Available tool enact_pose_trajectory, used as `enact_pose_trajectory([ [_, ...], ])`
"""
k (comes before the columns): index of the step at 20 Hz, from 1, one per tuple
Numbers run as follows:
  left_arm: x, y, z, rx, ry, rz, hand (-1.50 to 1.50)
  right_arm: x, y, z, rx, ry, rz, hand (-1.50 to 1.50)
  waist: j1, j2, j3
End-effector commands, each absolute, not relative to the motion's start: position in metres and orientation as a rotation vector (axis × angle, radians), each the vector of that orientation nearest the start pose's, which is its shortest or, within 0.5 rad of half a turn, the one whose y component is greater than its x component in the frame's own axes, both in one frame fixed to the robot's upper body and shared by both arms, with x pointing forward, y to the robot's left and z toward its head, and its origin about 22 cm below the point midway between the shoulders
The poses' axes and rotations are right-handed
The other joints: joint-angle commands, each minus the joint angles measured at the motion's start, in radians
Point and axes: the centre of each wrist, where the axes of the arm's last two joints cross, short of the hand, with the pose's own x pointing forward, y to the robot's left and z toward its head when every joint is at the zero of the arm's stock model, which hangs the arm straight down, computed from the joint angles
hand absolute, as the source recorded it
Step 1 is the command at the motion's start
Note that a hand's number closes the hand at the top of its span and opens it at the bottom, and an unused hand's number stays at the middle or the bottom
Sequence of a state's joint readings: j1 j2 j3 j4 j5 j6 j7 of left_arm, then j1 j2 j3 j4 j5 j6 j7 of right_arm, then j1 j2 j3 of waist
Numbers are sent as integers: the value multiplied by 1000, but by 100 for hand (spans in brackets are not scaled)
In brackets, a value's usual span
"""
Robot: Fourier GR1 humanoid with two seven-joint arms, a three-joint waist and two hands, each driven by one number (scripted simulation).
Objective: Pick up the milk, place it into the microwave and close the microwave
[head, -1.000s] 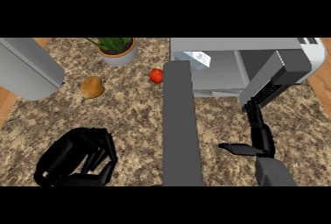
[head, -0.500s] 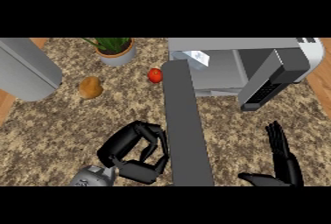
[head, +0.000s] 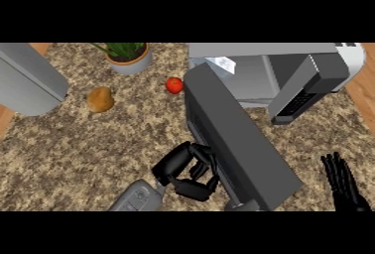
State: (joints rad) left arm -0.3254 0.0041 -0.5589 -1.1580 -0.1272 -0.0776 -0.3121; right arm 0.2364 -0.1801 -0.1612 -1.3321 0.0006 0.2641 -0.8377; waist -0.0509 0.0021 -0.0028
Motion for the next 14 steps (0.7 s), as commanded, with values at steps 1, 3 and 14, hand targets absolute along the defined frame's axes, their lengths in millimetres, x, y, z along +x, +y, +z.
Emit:
enact_pose_trajectory([
  [1, 269, 66, -57, -382, -1757, -813, 150, 146, -330, -64, 16, -2001, 98, -150, -8, 5, 0],
  [3, 280, 67, -59, -401, -1758, -771, 150, 140, -331, -46, 70, -2013, 118, -150, -25, 8, -1],
  [14, 257, 35, -65, -393, -1718, -737, 150, 151, -323, 6, 195, -2069, 189, -150, -95, 21, -4],
])
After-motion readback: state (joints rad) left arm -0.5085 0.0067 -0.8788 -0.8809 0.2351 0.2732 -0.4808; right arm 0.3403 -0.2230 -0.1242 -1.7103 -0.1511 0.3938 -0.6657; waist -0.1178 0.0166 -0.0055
